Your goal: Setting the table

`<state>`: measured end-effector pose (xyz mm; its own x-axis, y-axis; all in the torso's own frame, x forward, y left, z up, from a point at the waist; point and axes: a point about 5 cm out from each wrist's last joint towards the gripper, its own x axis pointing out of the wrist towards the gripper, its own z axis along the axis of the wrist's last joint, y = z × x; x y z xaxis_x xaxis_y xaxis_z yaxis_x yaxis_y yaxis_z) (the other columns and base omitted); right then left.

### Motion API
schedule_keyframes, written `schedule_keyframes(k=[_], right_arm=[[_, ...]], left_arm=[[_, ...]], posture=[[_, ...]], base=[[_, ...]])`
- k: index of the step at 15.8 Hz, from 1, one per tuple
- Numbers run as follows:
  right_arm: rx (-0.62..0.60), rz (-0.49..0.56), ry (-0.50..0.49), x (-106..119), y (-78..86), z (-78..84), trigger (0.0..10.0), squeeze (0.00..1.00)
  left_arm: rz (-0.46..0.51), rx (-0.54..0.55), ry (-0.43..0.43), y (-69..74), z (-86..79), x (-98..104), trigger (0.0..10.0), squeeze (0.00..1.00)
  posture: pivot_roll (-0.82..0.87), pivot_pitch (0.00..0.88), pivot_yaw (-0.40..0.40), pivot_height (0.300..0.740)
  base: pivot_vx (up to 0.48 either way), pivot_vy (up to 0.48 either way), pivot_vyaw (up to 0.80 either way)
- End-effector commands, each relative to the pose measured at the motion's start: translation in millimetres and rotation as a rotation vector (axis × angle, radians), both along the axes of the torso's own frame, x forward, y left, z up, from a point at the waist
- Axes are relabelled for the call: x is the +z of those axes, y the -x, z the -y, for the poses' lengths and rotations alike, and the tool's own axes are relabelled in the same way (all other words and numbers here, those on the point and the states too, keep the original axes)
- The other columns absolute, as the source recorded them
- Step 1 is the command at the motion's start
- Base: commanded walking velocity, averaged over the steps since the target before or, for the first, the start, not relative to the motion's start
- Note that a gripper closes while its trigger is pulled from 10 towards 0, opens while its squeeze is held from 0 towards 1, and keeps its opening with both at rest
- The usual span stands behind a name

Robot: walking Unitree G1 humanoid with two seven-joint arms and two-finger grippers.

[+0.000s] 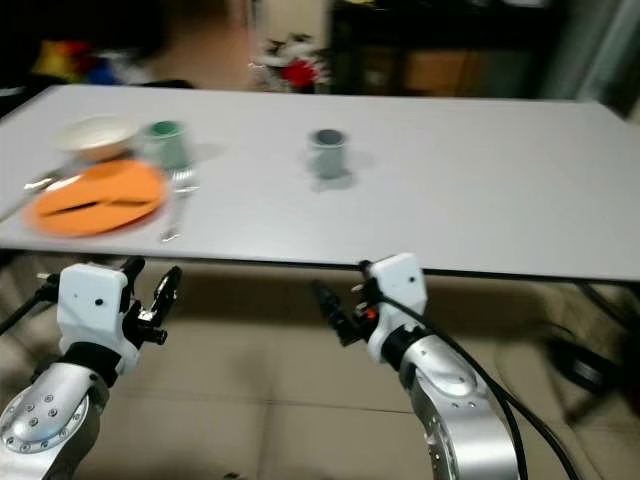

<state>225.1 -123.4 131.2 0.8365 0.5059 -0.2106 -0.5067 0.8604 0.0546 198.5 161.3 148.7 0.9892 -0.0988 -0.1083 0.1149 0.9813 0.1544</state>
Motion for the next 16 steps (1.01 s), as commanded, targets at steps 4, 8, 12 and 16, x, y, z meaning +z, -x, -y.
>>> schedule_keyframes(k=[4, 8, 12, 16], right_arm=[[0.052, -0.034, -0.027, -2.2, -2.9, -4.7, 10.0, 0.00], [0.070, 0.008, -0.012, 2.6, -9.1, -7.9, 10.0, 0.00], [0.090, 0.015, -0.024, 4.1, -10.7, -11.2, 10.0, 0.00], [0.085, 0.014, -0.038, 4.2, -12.0, -11.6, 10.0, 0.00]], left_arm=[[0.043, 0.049, -0.016, 3.6, -0.7, 3.9, 10.0, 0.00], [0.047, 0.063, -0.017, 8.1, 0.1, 4.2, 10.0, 0.00], [0.048, 0.076, -0.020, 8.2, -1.4, 4.2, 10.0, 0.00], [0.054, 0.091, -0.028, 8.2, -3.7, 6.0, 10.0, 0.00]], posture=[[-0.06, 0.000, 0.052, 0.740], [-0.04, 0.000, 0.036, 0.740], [-0.03, 0.000, 0.032, 0.740], [-0.03, 0.000, 0.036, 0.740]], base=[[0.000, 0.000, 0.80], [0.000, 0.000, 0.80], [0.000, 0.000, 0.80], [0.000, 0.000, 0.80]])
